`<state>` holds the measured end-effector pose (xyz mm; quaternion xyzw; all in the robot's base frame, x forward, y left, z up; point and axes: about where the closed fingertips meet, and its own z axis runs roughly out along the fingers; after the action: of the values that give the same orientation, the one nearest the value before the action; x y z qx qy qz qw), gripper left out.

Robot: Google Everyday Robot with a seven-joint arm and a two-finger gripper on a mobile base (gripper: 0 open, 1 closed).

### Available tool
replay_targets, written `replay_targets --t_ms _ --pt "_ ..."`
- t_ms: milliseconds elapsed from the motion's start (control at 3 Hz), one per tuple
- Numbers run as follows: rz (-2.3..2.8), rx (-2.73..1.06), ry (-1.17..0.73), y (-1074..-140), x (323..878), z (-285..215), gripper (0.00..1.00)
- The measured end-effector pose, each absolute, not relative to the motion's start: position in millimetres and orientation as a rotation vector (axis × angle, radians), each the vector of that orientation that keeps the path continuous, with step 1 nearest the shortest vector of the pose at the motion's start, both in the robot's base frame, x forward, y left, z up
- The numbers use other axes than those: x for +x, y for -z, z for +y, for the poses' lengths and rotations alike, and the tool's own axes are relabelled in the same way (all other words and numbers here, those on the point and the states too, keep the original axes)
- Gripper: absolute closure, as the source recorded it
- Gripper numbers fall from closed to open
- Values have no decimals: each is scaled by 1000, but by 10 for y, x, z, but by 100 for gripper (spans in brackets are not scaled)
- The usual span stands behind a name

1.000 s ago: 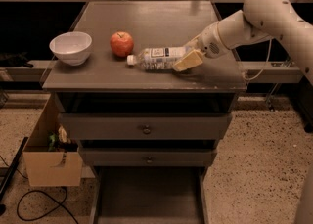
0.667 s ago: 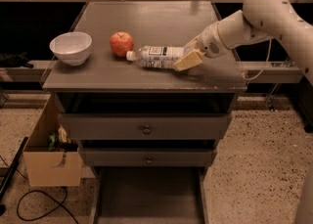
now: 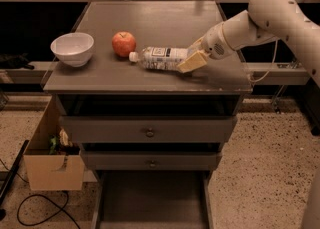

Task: Place blue plastic bottle into bottom drawer

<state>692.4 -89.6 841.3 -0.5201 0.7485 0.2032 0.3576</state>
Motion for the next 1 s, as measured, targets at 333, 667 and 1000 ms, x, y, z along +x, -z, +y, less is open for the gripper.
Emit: replay_targets --t_ms 333,667,1000 --pt "1937 -1337 -532 -8420 6919 -890 100" --pt "1936 -1300 -533 -8652 6899 -969 100" --pt "1930 -1264 -527 -9000 6869 -1102 100"
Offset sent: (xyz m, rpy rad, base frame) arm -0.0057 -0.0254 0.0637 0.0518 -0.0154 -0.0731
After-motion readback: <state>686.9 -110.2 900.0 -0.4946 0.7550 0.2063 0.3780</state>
